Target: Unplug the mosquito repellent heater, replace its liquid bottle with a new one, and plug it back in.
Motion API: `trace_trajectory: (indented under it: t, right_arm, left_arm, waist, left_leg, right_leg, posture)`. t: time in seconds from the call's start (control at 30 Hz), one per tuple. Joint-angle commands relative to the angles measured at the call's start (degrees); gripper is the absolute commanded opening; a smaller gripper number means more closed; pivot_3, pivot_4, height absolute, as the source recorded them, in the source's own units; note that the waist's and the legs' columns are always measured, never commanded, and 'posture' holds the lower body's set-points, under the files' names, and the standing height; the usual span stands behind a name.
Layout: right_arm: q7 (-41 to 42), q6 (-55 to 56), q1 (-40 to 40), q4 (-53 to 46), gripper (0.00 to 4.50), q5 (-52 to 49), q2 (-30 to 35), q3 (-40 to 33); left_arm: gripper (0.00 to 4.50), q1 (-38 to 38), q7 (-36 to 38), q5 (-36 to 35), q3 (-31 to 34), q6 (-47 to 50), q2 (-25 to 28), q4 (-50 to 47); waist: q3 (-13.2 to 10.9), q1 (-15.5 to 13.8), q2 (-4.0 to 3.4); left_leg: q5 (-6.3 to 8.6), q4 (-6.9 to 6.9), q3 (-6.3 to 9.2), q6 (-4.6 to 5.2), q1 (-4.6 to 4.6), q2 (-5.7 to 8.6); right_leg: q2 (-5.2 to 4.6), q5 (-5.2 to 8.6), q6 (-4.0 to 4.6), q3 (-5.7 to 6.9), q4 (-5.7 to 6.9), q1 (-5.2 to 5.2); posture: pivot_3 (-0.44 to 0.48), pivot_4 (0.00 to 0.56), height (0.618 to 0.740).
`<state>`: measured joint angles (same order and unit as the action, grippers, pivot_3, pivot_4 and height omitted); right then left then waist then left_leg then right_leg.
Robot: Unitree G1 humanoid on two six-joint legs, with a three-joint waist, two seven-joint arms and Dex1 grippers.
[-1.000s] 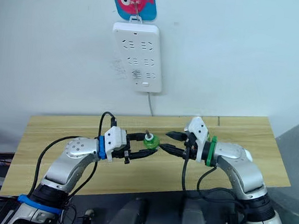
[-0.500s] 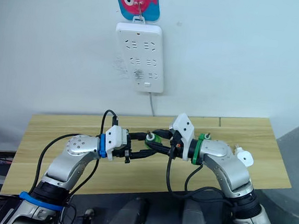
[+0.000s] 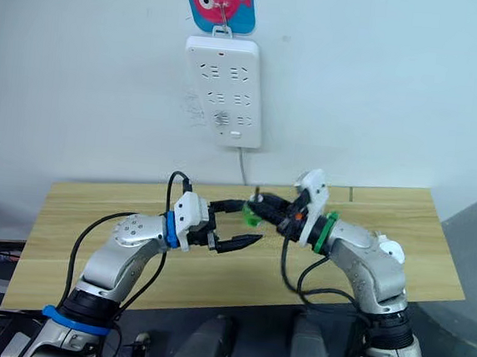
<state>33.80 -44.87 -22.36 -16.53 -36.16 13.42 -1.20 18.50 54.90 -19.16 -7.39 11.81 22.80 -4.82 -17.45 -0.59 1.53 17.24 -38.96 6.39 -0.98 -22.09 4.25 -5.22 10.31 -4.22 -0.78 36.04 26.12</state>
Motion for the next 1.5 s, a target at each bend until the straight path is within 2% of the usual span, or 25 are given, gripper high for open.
trace_trajectory:
  t: [0.03, 0.2, 0.3, 0.43, 0.67, 1.1, 1.2, 1.37, 1.5]
  right_arm:
    - [-11.0, -7.66, 1.18, -2.67, 0.88, -11.52, -4.09, -10.91]
    - [-25.33, -12.99, 1.63, -2.58, 0.88, -28.74, -11.07, -20.11]
    - [-30.86, -14.0, 1.93, -2.59, 0.88, -36.76, -12.18, -21.35]
    - [-35.53, -13.25, 2.27, -2.76, 0.88, -43.76, -11.16, -20.49]
    - [-39.38, -10.95, 3.31, -3.05, 0.88, -50.85, -8.93, -17.58]
    - [-43.95, -4.71, 4.95, -4.43, 0.88, -56.76, -6.27, -13.34]
    - [-44.33, -3.52, 5.2, -4.6, 0.88, -57.45, -5.64, -12.56]
    - [-44.79, -1.74, 5.15, -4.6, 0.88, -58.55, -4.96, -11.39]
    - [-44.94, -0.53, 4.89, -4.32, 0.88, -59.39, -4.43, -10.77]
  left_arm:
    - [4.5, -1.44, -4.33, -0.13, -0.14, -1.79, -3.12, -5.09]
    - [4.5, -0.73, -13.32, 1.9, -0.67, -2.62, -10.17, -6.99]
    - [4.5, -0.73, -17.0, 3.25, -1.32, -3.2, -13.11, -7.58]
    - [4.5, -0.91, -18.38, 4.02, -2.71, -3.23, -14.41, -7.83]
    - [4.5, 0.57, -18.42, 4.04, -3.12, -3.99, -14.86, -6.19]
    - [4.5, 1.27, -19.21, 4.54, -4.21, -5.75, -16.66, -4.4]
    - [3.96, 1.62, -19.68, 4.47, -4.0, -6.05, -17.06, -4.03]
    - [2.3, 0.99, -19.4, 4.16, -4.11, -5.53, -16.73, -4.21]
    - [2.25, 0.51, -19.61, 4.35, -4.15, -5.57, -16.61, -4.47]
  waist:
    - [0.0, -0.17, 0.0]
    - [0.01, -0.18, -0.01]
    - [0.04, -0.07, -0.02]
    - [0.04, 0.17, -0.01]
    - [0.05, 0.53, -0.01]
    - [0.06, 0.61, 0.0]
    - [0.06, 0.62, 0.0]
    - [0.06, 0.62, 0.0]
    - [0.06, 0.61, 0.01]
  left_leg:
    - [0.0, 0.01, 0.0, 0.0, 0.0, 0.0]
    - [0.0, 0.01, -0.03, 0.0, 0.0, -0.01]
    - [0.0, 0.01, -0.07, 0.0, 0.01, -0.01]
    - [0.0, 0.01, -0.09, 0.01, 0.01, -0.01]
    - [0.0, 0.01, -0.13, 0.02, 0.01, -0.01]
    - [0.0, 0.0, -0.15, 0.03, 0.01, -0.02]
    - [0.0, 0.0, -0.15, 0.03, 0.01, -0.02]
    - [0.0, 0.0, -0.15, 0.03, 0.01, -0.02]
    - [0.0, 0.0, -0.15, 0.03, 0.01, -0.02]
  right_leg:
    - [-0.01, 0.0, 0.0, 0.0, -0.01, 0.0]
    - [-0.01, 0.0, 0.01, -0.02, 0.01, 0.02]
    - [0.0, -0.01, 0.01, -0.04, 0.05, 0.01]
    - [0.02, -0.01, 0.01, -0.05, 0.05, 0.01]
    - [0.04, -0.01, 0.0, -0.05, 0.07, 0.0]
    - [0.05, -0.01, 0.0, -0.05, 0.06, 0.0]
    - [0.06, -0.01, 0.0, -0.06, 0.06, 0.0]
    - [0.06, -0.01, 0.0, -0.06, 0.06, 0.0]
    - [0.06, -0.01, 0.0, -0.06, 0.06, 0.0]
  posture:
    - [0.101, 0.27, 0.74]
    - [0.09, 0.266, 0.74]
    - [0.085, 0.265, 0.74]
    - [0.085, 0.265, 0.74]
    - [0.084, 0.269, 0.74]
    - [0.071, 0.275, 0.74]
    - [0.072, 0.272, 0.74]
    - [0.072, 0.272, 0.74]
    - [0.075, 0.265, 0.74]
